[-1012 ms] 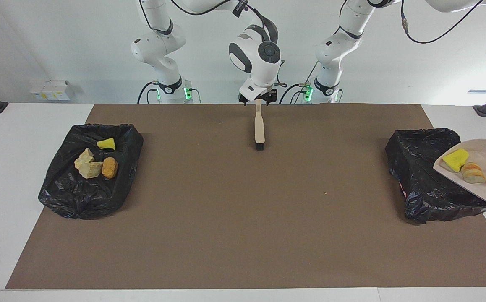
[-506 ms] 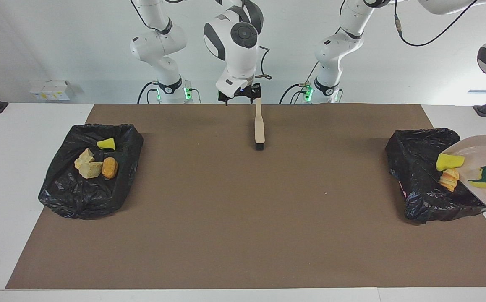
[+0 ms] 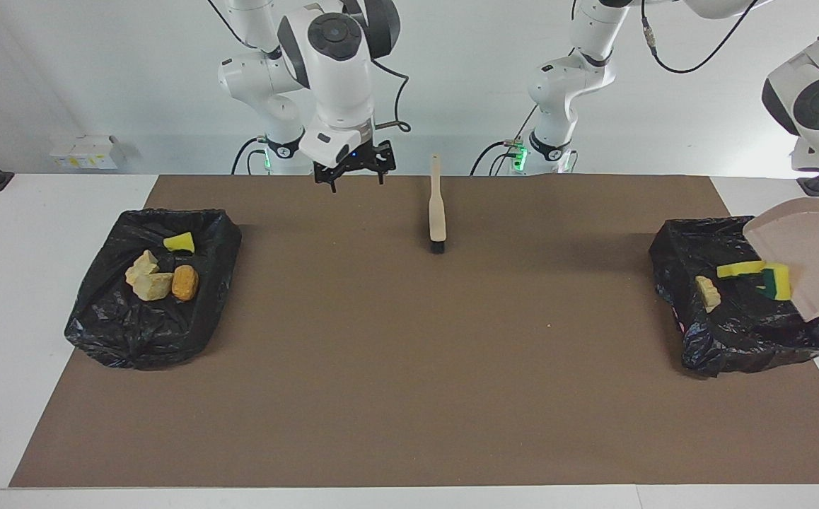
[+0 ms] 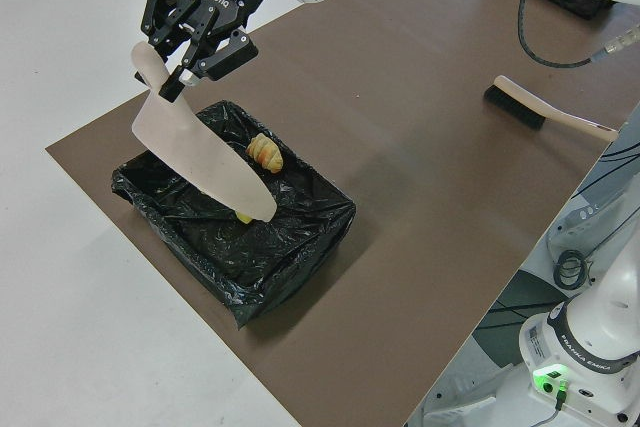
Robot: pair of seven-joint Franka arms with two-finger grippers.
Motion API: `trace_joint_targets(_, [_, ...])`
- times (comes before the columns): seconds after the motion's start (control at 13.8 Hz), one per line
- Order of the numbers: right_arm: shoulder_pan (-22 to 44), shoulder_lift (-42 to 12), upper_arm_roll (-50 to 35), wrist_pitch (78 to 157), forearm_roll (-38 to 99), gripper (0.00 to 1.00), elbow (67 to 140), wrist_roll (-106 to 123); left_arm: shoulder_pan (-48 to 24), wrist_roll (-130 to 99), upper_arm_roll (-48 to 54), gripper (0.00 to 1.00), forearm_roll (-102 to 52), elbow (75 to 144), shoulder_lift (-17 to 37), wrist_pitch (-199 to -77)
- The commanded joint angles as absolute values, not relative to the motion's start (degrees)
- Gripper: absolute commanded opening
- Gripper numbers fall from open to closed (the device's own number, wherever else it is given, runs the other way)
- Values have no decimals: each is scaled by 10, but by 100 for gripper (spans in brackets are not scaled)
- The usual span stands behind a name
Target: Sweep and dump trash in bin
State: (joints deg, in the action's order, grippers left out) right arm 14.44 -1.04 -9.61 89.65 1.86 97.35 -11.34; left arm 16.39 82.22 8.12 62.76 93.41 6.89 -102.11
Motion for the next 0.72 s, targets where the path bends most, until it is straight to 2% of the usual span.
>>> trace_joint_targets(0.0, [94, -11, -105, 875, -15, 100, 933, -40, 134, 828, 74, 0, 668, 915, 72, -980])
trace_joint_targets(0.22, [52, -14, -105, 879, -58, 100, 917, 23, 127, 838, 78, 0, 644, 867, 67, -959])
trace_joint_targets(0.43, [6, -18, -105, 882, -63, 100, 898, 41, 142, 839, 70, 0, 417, 817, 57, -941])
trace_joint_targets(0.65, [-34, -19, -98, 885, -66, 100, 895, 83, 161, 764, 57, 0, 236, 823, 30, -925])
